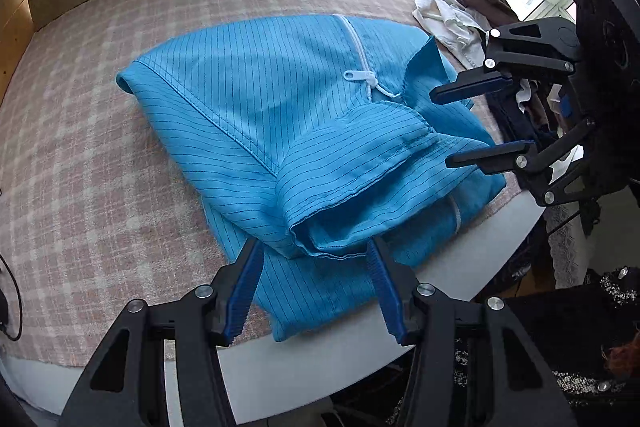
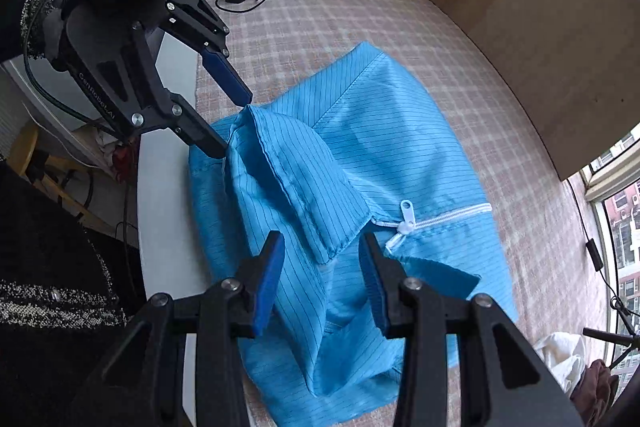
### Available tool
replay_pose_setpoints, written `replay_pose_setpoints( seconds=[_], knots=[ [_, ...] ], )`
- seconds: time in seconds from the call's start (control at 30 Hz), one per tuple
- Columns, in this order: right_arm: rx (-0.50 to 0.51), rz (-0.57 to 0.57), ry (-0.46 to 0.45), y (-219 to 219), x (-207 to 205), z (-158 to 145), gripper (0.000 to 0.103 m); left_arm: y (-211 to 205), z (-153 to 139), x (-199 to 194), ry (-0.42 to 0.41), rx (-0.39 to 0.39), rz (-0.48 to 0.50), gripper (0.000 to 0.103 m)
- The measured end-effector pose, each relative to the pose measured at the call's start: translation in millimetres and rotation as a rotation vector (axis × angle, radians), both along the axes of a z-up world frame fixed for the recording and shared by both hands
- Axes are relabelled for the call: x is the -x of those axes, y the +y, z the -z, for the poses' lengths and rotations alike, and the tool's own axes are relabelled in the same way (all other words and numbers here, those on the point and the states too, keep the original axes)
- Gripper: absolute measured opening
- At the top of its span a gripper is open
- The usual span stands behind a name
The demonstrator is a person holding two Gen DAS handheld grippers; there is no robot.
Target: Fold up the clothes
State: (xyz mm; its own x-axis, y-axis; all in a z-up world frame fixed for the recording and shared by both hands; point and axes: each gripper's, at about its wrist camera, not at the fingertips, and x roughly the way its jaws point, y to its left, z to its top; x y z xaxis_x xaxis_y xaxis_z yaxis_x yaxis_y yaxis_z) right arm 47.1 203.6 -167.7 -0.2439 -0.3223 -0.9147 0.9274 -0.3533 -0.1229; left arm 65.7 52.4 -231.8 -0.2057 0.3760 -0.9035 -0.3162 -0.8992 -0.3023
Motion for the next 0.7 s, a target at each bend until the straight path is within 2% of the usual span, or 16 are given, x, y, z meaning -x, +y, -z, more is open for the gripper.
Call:
replay_pose_setpoints(
  seconds=[0.1, 0.17, 0.27, 0.33, 0.43, 0.47, 0.53, 0.6, 0.7],
  knots=[
    [-0.048, -0.076, -0.019, -17, 5, 12, 0.038, -8, 5, -5, -0.015, -0.050, -0.090, 0.050],
    [-0.096, -0.121, -0.018, -26, 6, 21, 0.038, -12, 2, -11, 0.012, -0.019, -0.157, 0.050],
    [-0.129, -0.131, -0.050, -31, 16, 25, 0.020, -10, -11, -22, 0.055, -0.035, -0.210, 0.050],
    [-0.109, -0.104, -0.110, -32, 30, 22, 0.019, -4, -18, -24, 0.077, -0.058, -0.222, 0.050],
    [-0.106, -0.108, -0.124, -33, 38, 17, 0.014, 4, -21, -17, 0.094, -0.079, -0.237, 0.045],
    [-0.103, -0.119, -0.120, -33, 39, 16, 0.013, 7, -18, -13, 0.090, -0.071, -0.246, 0.038],
    [-0.087, -0.139, -0.131, -36, 43, 12, 0.009, 10, -13, -8, 0.080, -0.060, -0.277, 0.034],
    [-0.086, -0.154, -0.130, -40, 49, 11, 0.007, 14, -11, -8, 0.080, -0.055, -0.296, 0.034],
    [-0.076, -0.158, -0.136, -44, 64, 11, 0.007, 23, -8, -4, 0.090, 0.014, -0.316, 0.034]
  ],
)
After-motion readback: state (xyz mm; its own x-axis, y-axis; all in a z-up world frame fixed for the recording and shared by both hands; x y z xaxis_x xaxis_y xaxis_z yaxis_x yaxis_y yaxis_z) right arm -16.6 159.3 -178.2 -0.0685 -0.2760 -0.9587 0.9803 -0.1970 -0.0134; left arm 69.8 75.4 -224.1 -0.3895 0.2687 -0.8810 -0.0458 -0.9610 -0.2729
